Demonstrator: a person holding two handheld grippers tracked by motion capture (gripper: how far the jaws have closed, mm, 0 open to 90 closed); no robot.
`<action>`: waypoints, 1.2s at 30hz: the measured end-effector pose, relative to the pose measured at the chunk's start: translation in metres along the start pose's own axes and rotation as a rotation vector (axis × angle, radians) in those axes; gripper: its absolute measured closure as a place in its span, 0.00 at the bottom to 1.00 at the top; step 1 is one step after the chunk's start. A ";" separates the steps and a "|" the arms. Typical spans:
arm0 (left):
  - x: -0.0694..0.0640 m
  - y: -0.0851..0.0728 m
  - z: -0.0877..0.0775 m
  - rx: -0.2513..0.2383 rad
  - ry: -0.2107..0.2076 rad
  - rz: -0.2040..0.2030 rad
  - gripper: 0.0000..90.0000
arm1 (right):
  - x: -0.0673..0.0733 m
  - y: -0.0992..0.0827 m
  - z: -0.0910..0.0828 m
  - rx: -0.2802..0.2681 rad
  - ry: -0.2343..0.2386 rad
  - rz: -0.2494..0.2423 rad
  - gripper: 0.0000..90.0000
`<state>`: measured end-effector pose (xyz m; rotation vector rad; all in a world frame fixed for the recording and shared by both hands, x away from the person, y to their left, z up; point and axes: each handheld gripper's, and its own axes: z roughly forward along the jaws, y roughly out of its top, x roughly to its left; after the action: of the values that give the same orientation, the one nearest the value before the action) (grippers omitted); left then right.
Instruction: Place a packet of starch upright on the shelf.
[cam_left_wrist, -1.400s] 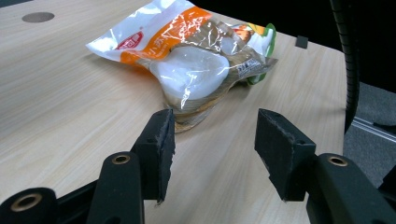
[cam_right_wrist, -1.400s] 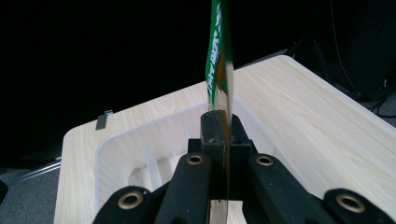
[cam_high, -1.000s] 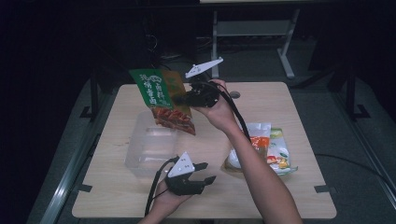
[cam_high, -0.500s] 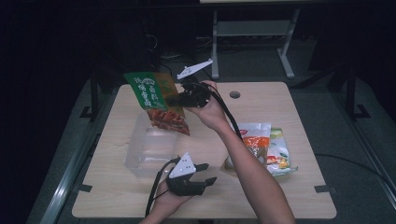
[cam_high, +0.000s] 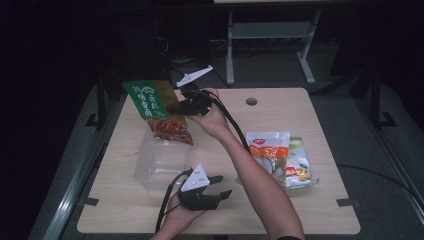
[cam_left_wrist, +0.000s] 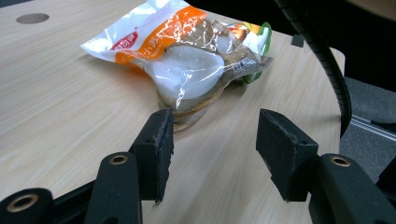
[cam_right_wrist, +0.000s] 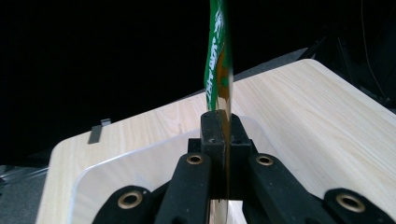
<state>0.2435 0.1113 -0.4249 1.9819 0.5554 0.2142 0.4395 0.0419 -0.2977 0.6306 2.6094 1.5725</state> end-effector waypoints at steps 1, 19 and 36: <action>0.000 0.000 -0.001 -0.001 -0.001 -0.005 0.51 | -0.003 -0.001 0.005 -0.002 -0.002 0.000 1.00; 0.001 0.000 -0.001 -0.003 0.002 -0.003 0.51 | -0.016 -0.015 0.027 -0.022 0.015 0.031 1.00; -0.001 0.000 0.000 0.002 0.000 0.004 0.51 | -0.035 -0.055 0.037 -0.013 0.003 0.125 0.97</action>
<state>0.2423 0.1104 -0.4253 1.9848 0.5512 0.2161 0.4626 0.0382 -0.3695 0.8060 2.6064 1.6234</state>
